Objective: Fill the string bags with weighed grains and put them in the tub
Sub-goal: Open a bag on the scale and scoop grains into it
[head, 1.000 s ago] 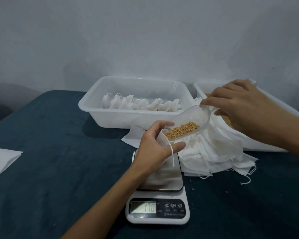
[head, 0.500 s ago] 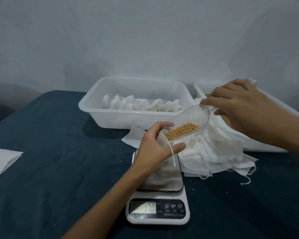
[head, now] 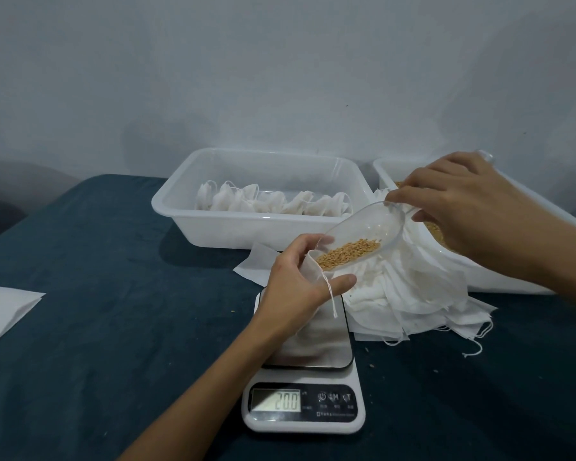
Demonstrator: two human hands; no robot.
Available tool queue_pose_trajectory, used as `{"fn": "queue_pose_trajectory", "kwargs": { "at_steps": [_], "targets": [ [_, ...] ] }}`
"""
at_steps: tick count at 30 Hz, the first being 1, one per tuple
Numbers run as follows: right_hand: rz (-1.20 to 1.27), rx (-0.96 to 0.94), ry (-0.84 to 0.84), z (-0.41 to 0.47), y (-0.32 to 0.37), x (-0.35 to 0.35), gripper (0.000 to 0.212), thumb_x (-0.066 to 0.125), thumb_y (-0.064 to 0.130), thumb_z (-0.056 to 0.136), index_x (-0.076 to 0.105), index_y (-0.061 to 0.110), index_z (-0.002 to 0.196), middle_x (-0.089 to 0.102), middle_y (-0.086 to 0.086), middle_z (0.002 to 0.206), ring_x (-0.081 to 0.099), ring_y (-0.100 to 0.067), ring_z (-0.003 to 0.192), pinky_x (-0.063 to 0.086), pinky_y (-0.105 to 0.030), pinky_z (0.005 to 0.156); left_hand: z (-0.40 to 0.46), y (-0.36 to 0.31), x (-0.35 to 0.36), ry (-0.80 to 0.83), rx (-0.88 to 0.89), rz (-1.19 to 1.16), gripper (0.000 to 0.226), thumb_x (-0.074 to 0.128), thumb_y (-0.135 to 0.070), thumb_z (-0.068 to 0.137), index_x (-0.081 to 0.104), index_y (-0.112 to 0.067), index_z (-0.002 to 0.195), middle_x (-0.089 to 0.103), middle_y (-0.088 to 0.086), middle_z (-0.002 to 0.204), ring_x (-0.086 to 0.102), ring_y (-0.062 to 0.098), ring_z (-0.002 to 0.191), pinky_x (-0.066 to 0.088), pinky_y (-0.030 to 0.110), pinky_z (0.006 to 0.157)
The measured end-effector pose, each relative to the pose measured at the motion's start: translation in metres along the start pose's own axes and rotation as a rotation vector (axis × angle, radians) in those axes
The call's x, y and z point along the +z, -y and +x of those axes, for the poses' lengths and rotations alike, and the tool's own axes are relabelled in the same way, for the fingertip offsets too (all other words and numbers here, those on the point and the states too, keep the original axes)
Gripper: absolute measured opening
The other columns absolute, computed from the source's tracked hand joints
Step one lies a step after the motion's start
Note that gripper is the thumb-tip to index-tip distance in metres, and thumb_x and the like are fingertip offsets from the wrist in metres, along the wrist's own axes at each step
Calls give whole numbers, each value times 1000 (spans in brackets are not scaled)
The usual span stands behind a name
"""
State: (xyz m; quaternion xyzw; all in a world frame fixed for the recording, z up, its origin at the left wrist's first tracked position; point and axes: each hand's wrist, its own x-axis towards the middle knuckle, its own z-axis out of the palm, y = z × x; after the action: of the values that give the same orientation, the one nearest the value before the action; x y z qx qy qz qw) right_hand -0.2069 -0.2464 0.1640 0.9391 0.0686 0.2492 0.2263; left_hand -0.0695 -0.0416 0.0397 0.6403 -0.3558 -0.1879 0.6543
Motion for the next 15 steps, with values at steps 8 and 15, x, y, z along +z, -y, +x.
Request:
{"fn": "queue_pose_trajectory", "kwargs": {
  "at_steps": [8, 15],
  "targets": [
    [-10, -12, -4, 1, 0, -1, 47, 79, -6, 76, 71, 16, 117, 69, -2, 102, 64, -32, 98, 38, -47, 98, 1, 0, 0, -15, -7, -4, 58, 88, -45, 61, 65, -47, 114, 68, -18, 119, 75, 12, 103, 56, 29, 90],
    [-17, -12, 1, 2, -1, 1, 50, 81, -4, 75, 69, 18, 118, 67, 0, 103, 62, -29, 99, 37, -46, 99, 1, -1, 0, -16, -21, 1, 56, 90, -38, 64, 65, -50, 113, 67, -15, 121, 75, 12, 99, 60, 36, 93]
  ]
}}
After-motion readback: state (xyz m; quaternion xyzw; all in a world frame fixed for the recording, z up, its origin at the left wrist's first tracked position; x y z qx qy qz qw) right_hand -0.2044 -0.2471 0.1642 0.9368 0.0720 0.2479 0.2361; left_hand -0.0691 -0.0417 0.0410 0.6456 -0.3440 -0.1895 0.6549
